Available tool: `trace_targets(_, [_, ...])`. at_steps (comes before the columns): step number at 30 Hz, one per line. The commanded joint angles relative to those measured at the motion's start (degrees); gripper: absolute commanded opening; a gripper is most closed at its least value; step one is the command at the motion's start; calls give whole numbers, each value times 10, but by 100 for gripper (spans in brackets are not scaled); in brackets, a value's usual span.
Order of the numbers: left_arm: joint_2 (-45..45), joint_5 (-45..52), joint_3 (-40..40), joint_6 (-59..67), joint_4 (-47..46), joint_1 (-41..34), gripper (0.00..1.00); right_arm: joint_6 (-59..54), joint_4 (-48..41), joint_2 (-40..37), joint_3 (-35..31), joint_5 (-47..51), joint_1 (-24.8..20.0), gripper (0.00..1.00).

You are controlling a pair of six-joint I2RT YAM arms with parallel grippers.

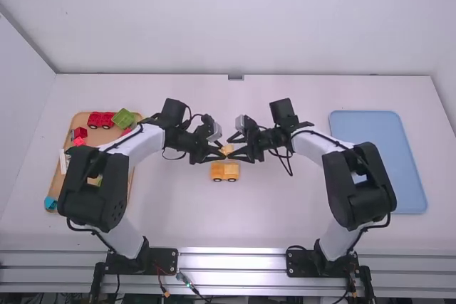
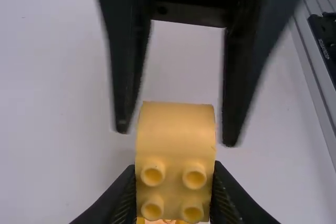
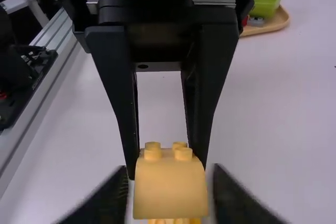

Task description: Assemble lego blocks to make yellow taxi

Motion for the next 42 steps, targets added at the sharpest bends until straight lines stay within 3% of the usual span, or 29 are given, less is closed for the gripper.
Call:
trace_targets(1, [4,1,10,-4,-2,-2,23,0,5,2,6,-5,3,100])
trace_targets(9, [1,-194,14,-7,-58,2,22,51,30,1,7,32,-12,99])
trace_targets(13, [-1,-311,40,-5,-132,7,9,64,31,1,7,42,-28,99])
trace_targets(17, [-1,-391,62,-6,-174,7,5,64,29,1,7,40,-42,99])
trace_targets(23, [-1,-447,58,-11,-190,23,2,64,28,1,7,40,-47,99])
trace_targets(27, [-1,-406,58,-16,-211,37,2,64,45,1,7,42,-47,99])
trace_targets(33, [-1,-374,58,-165,-176,29,2,121,94,1,7,71,-47,99])
trace_targets(38, [-1,-520,46,-381,-106,5,2,156,118,1,7,120,-46,99])
trace_targets(42, [-1,-555,39,-480,-75,-14,2,156,120,1,7,121,-49,99])
